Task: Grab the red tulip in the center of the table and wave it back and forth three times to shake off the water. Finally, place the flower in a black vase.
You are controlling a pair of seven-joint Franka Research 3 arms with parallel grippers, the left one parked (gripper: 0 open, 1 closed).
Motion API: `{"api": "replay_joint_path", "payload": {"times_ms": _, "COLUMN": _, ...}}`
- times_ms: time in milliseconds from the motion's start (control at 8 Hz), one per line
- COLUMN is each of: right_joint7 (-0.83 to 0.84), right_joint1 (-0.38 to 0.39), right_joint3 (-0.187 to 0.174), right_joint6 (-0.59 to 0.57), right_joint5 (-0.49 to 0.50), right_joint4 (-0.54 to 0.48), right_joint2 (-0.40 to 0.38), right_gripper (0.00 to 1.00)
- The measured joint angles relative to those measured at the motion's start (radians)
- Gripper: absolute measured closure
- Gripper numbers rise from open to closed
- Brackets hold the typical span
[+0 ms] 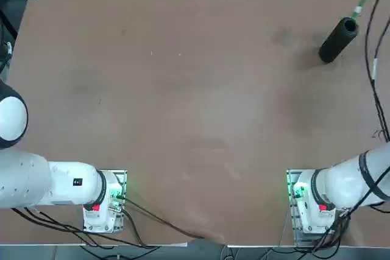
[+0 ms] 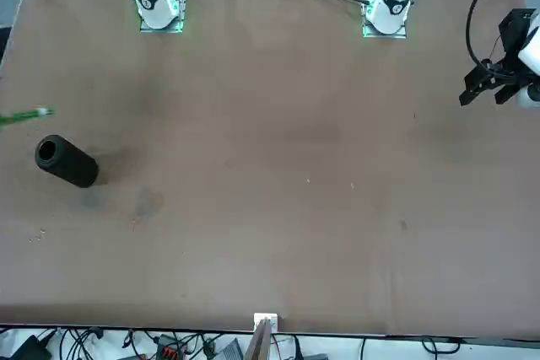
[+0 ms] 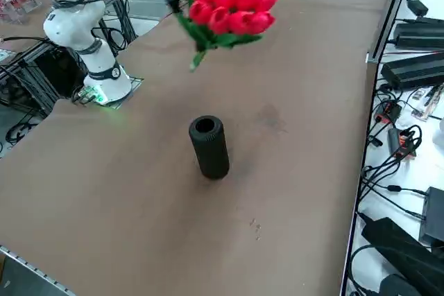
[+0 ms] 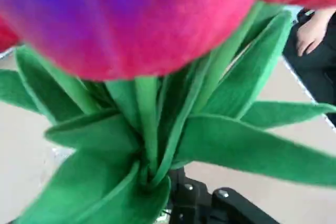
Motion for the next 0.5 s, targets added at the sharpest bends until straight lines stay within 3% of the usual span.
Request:
{"api": "replay_joint_path", "payload": {"times_ms": 125, "right_joint7": 0.046, "right_joint1": -0.009, "right_joint3": 0.000, "right_joint6": 0.022, "right_joint5": -0.018, "right_joint4": -0.008, "right_joint2": 0.002, "right_gripper": 0.86}}
{"api": "replay_joint_path", "payload": {"times_ms": 500, "right_joint7": 0.449, "right_joint1": -0.006, "right_joint3": 0.010, "right_joint6": 0.205, "right_joint5": -0.188, "right_joint4": -0.120, "right_joint2": 0.047, "right_gripper": 0.87}}
